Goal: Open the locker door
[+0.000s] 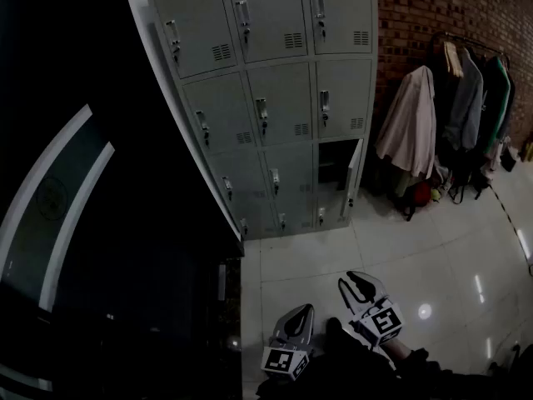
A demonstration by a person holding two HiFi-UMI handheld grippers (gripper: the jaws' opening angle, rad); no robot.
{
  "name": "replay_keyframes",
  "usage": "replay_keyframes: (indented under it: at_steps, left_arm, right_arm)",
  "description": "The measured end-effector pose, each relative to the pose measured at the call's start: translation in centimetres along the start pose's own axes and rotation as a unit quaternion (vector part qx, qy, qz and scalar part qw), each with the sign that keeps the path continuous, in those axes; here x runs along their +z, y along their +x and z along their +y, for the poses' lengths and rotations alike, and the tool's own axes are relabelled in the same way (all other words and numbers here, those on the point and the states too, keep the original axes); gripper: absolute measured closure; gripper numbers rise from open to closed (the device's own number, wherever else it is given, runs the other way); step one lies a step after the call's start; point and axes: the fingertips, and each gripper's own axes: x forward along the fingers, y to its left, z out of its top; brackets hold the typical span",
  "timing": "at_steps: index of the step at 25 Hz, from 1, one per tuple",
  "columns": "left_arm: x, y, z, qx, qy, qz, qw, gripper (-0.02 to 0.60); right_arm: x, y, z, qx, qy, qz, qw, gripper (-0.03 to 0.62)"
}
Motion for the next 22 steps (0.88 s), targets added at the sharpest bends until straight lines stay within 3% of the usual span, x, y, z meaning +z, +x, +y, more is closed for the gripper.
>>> replay_keyframes:
  at_steps: [9, 17, 22]
  left_arm:
    - [0.0, 10.7, 7.1, 0.004, -0.005, 0.0, 1.0, 0.56]
    - [3.0, 24.7, 15.4, 0.027, 0.001, 0.013, 0.9995, 0.558]
    - [5.1, 31.1, 18.7, 0.042, 0.008, 0.016, 0.999, 0.558]
  right_arm:
    - [2.6, 16.2, -18.7, -0.034, -0.036, -0.032, 0.998, 0.511]
    - [8.4, 36.7, -36.3, -0.05, -0.084, -0.041, 0.994, 0.511]
    - [10.6, 48.9, -44.7, -0.062, -0.098, -0.031, 0.993, 0.511]
